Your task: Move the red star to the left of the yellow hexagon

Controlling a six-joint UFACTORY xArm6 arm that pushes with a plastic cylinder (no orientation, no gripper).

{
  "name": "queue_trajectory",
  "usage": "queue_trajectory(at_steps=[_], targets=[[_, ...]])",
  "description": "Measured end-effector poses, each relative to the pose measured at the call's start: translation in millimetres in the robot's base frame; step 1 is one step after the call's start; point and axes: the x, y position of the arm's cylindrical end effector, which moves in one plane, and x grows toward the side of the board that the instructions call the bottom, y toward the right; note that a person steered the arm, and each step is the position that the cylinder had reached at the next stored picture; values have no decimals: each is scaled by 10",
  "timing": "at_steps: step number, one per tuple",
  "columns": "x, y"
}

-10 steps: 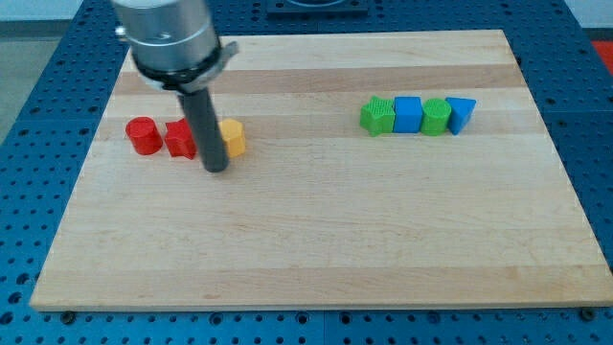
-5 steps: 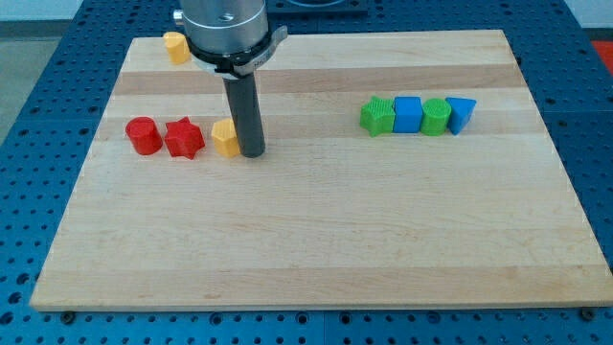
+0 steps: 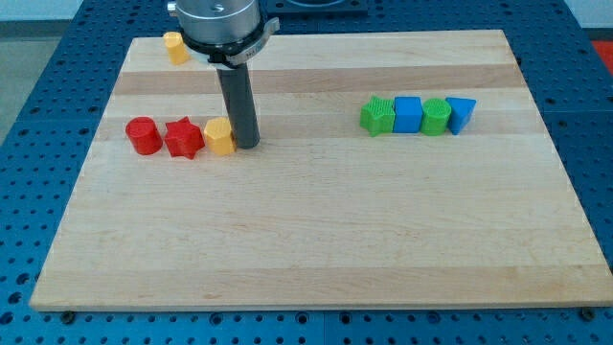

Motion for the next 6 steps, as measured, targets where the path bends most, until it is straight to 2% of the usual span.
queue_trajectory(at_steps=[6], targets=[[-2,-188]])
